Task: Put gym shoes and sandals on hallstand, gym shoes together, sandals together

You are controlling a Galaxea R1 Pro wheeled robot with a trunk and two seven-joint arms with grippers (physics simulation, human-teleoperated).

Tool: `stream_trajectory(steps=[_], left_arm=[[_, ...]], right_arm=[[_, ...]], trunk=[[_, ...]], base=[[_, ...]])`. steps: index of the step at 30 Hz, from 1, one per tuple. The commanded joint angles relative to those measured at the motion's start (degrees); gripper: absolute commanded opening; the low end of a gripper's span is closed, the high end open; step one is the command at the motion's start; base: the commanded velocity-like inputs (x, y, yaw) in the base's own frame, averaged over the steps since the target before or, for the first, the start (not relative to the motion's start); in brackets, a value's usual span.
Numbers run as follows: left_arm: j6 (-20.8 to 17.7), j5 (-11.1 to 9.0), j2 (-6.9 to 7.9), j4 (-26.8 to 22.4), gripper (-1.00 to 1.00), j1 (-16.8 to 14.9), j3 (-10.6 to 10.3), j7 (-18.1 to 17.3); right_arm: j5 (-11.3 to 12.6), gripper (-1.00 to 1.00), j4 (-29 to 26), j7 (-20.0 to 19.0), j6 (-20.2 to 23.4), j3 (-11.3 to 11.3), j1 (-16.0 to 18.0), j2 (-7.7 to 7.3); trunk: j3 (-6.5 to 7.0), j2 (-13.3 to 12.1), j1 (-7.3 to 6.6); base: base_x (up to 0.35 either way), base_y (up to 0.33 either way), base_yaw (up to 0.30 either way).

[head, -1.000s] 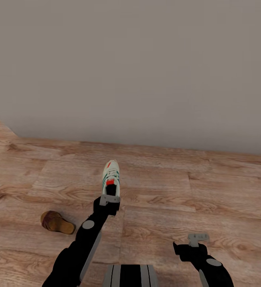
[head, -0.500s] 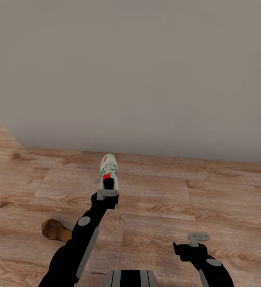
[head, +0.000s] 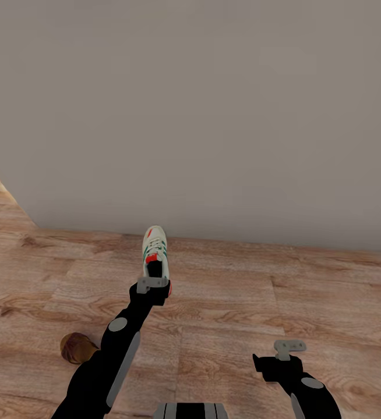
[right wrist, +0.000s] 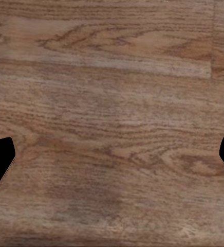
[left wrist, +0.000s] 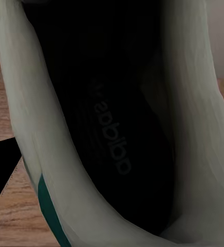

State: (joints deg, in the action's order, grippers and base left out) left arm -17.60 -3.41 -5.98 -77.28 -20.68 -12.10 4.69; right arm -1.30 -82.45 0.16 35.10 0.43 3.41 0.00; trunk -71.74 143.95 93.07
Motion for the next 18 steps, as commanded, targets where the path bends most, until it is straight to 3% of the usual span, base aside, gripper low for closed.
stream_trajectory(steps=[1, 18], left_arm=[[-0.3, -0.3, 0.01, -0.1, -1.0, 0.0, -0.1, 0.5], [-0.5, -0.5, 0.09, -0.1, -1.0, 0.0, 0.0, 0.5]], right_arm=[[-0.1, 1.0, -0.1, 0.0, 0.3, 0.0, 0.0, 0.0], [-0.1, 1.0, 0.0, -0.1, 0.3, 0.0, 0.0, 0.0]], trunk=[[0.28, 0.0, -0.03], [5.64, -0.2, -0.47]], base=[[0.0, 0.0, 0.0], [0.0, 0.0, 0.0]])
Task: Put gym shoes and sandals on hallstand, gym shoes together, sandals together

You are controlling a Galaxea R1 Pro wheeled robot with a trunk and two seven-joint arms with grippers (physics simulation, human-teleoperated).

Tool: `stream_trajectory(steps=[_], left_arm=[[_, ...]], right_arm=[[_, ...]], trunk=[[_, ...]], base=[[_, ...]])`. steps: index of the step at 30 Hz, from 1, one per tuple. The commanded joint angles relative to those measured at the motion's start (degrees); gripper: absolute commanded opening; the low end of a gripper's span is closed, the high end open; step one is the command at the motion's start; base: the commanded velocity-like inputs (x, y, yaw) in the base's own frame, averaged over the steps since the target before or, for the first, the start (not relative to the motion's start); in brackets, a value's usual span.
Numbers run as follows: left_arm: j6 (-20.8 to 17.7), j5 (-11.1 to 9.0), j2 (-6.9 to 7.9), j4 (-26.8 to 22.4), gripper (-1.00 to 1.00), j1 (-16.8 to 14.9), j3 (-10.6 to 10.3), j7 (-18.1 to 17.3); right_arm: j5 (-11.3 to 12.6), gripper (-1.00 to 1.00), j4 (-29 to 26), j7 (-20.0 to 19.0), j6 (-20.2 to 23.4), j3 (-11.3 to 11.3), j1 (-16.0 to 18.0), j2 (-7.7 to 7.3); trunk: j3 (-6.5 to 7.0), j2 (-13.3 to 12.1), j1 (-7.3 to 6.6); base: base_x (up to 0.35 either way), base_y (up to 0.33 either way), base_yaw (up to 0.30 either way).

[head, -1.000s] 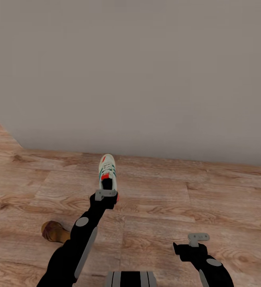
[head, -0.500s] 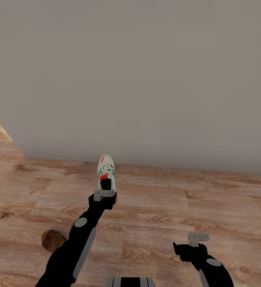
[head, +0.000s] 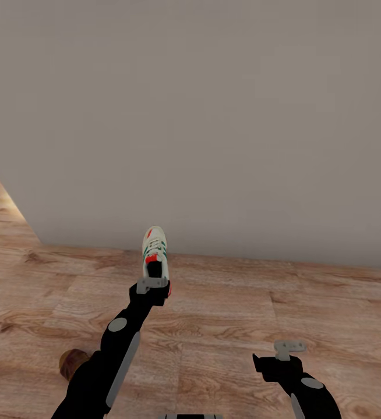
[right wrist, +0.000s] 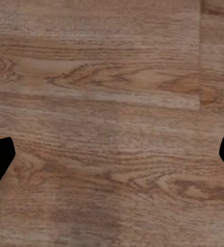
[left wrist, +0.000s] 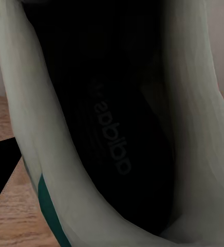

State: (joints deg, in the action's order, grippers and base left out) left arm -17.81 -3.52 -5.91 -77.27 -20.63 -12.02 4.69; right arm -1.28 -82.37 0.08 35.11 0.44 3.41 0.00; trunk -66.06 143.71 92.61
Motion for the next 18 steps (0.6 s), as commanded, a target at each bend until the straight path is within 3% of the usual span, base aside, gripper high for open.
stream_trajectory(steps=[1, 11, 18], left_arm=[[-0.3, -0.3, 0.02, -0.1, -1.0, 0.0, -0.1, 0.5], [-0.4, -0.4, 0.02, -0.1, -1.0, 0.0, -0.2, 0.5], [-0.4, -0.4, 0.02, -0.1, -1.0, 0.0, -0.1, 0.5]], right_arm=[[-0.1, 1.0, -0.1, 0.0, 0.3, 0.0, 0.0, 0.0], [-0.1, 1.0, -0.1, 0.0, 0.3, 0.0, 0.0, 0.0], [-0.1, 1.0, -0.1, 0.0, 0.3, 0.0, 0.0, 0.01]], trunk=[[0.28, 0.0, -0.03], [3.43, -0.1, -0.29], [4.09, -0.1, -0.29]], base=[[0.0, 0.0, 0.0], [0.0, 0.0, 0.0], [0.0, 0.0, 0.0]])
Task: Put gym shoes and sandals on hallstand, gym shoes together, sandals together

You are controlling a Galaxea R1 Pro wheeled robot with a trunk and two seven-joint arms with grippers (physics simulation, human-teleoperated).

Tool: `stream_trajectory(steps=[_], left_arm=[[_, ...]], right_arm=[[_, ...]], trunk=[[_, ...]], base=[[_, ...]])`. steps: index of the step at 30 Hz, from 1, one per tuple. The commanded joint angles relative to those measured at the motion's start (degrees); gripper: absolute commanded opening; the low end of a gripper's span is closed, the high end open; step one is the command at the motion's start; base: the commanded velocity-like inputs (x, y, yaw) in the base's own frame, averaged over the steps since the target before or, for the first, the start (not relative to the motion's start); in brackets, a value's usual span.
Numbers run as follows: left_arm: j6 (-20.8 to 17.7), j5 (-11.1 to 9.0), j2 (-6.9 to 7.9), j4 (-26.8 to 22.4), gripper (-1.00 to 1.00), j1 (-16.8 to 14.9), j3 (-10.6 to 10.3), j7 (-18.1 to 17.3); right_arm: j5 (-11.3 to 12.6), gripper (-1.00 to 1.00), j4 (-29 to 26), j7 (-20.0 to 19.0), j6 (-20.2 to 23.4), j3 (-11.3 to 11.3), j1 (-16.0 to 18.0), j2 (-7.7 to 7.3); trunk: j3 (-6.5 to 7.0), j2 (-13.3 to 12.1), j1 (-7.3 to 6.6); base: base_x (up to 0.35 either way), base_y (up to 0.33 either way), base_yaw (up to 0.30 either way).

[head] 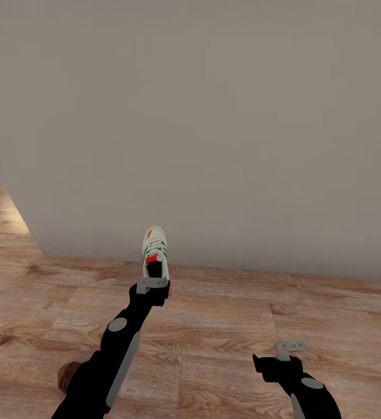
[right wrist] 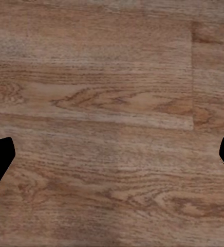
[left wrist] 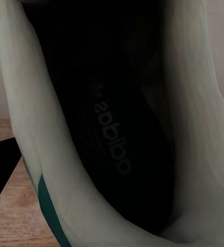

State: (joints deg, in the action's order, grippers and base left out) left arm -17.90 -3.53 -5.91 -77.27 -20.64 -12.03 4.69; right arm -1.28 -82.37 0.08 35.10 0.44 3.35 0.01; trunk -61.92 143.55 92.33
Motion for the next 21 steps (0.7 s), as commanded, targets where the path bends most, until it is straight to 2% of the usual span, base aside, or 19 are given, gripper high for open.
stream_trajectory(steps=[1, 8, 13, 21], left_arm=[[-0.3, -0.3, 0.02, -0.1, -1.0, 0.0, -0.1, 0.5], [-0.3, -0.3, 0.82, -0.1, -1.0, 0.0, -0.1, 0.5], [-0.3, -0.3, 1.12, -0.1, -1.0, 0.0, -0.1, 0.5], [-0.3, -0.3, 1.16, -0.1, -1.0, 0.0, -0.1, 0.5]], right_arm=[[-0.1, 1.0, -0.1, 0.0, 0.3, 0.0, 0.0, 0.0], [-0.1, 1.0, -0.1, 0.0, 0.3, 0.0, 0.0, 0.0], [-0.2, 1.0, 0.0, 0.1, 0.3, 0.0, 0.0, 0.03], [-0.1, 1.0, 0.0, 0.1, 0.3, 0.0, 0.0, -0.01]], trunk=[[0.04, 0.0, -0.01], [0.34, 0.0, -0.01], [0.52, 0.0, -0.01], [0.58, 0.0, -0.01]], base=[[0.0, 0.0, 0.0], [0.0, 0.0, -0.002], [0.0, -0.038, -0.169], [0.049, -0.293, -0.04]])
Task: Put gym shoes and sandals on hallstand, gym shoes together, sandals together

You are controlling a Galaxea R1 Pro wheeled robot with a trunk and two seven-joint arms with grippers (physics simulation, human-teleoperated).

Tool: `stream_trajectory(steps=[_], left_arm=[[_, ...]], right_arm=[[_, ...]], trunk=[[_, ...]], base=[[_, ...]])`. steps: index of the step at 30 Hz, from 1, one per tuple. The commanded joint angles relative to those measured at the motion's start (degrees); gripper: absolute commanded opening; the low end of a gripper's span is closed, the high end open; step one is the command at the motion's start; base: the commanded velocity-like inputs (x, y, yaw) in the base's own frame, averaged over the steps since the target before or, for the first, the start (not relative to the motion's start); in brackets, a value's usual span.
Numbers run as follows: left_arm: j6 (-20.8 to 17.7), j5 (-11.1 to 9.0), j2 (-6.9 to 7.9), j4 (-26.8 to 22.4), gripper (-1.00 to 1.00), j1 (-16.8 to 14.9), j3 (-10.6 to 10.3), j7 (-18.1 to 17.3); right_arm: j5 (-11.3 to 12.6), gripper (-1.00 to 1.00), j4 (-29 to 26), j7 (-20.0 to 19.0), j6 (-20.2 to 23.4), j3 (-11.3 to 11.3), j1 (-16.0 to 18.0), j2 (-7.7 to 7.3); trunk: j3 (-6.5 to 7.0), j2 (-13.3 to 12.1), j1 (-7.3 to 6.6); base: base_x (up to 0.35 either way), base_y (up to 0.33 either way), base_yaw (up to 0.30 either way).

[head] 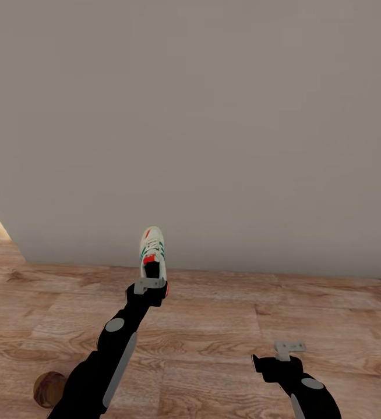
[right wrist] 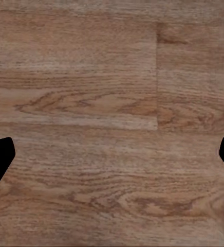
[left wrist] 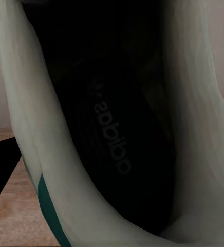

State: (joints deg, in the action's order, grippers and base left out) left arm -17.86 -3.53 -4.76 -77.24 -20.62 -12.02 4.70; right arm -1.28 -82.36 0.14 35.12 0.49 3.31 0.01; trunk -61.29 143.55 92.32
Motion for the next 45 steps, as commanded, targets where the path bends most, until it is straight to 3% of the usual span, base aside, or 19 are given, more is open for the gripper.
stream_trajectory(steps=[1, 9, 26, 45], left_arm=[[-0.3, -0.3, 0.02, -0.1, -1.0, 0.0, -0.1, 0.5], [-0.3, -0.4, 0.02, -0.1, -1.0, 0.0, -0.1, 0.5], [-0.3, -0.4, 0.02, 0.0, -1.0, 0.0, -0.1, 0.5], [0.5, -0.5, 0.51, 0.0, -1.0, 0.4, 0.3, 0.3]], right_arm=[[-0.1, 1.0, -0.1, 0.0, 0.3, 0.0, 0.0, 0.0], [-0.1, 1.0, -0.1, 0.0, 0.3, 0.0, 0.0, -0.06], [-0.1, 1.0, -0.1, -0.1, 0.3, 0.0, 0.0, -0.04], [-0.1, 1.0, -0.1, -0.1, 0.3, 0.0, 0.0, -0.03]], trunk=[[-0.05, 0.0, 0.0], [-0.05, 0.0, 0.0], [-0.05, 0.0, 0.0], [-0.05, 0.0, 0.0]], base=[[0.077, -0.337, -0.005], [0.021, -0.282, -0.041], [0.055, -0.071, -0.269], [0.081, -0.271, -0.009]])
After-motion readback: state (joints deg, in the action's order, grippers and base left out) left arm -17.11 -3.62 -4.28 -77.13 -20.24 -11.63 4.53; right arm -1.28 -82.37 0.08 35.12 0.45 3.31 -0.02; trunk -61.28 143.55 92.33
